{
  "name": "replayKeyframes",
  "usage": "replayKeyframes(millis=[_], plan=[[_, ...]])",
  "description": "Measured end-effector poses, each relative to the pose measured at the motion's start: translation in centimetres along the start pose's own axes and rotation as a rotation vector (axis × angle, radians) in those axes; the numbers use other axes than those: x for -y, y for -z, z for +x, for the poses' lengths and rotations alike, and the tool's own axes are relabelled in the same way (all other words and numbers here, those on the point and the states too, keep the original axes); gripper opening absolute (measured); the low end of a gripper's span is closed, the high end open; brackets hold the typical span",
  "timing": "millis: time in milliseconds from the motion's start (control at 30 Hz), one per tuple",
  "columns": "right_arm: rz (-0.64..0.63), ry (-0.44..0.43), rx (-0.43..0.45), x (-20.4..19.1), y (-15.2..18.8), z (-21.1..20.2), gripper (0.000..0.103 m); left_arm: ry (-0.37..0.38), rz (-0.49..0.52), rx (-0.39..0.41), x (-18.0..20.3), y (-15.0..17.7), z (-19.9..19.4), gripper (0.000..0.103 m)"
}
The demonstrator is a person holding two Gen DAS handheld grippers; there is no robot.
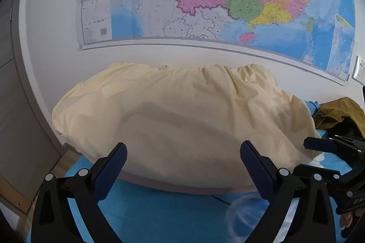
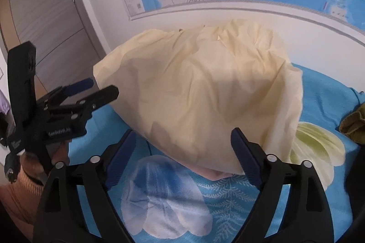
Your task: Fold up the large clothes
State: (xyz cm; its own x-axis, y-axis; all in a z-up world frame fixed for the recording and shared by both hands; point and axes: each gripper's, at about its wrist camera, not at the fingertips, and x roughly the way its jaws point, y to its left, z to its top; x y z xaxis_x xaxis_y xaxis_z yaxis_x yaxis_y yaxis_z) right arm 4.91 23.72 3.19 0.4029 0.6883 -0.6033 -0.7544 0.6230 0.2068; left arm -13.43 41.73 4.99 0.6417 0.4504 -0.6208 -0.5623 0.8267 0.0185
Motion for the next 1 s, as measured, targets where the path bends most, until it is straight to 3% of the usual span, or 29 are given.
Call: replayKeyframes(millis=[200, 467, 1000], plan=[[-0.002, 0.026, 0.043, -1.0, 1.0, -1.6, 0.097, -0.017, -0.044, -0.02, 1.2, 1.4, -1.6, 0.096], [-0.004, 0.073, 0.05, -2.2, 3.9, -3.6, 0.097, -0.004, -0.106, -0.034, 2.3, 3.6, -3.9, 0.096], [0.006, 0.107, 0.072, -2.8, 7.2, -6.5, 0.097, -0.027, -0.124, -0.024, 3.3, 5.9, -7.5, 0.096]])
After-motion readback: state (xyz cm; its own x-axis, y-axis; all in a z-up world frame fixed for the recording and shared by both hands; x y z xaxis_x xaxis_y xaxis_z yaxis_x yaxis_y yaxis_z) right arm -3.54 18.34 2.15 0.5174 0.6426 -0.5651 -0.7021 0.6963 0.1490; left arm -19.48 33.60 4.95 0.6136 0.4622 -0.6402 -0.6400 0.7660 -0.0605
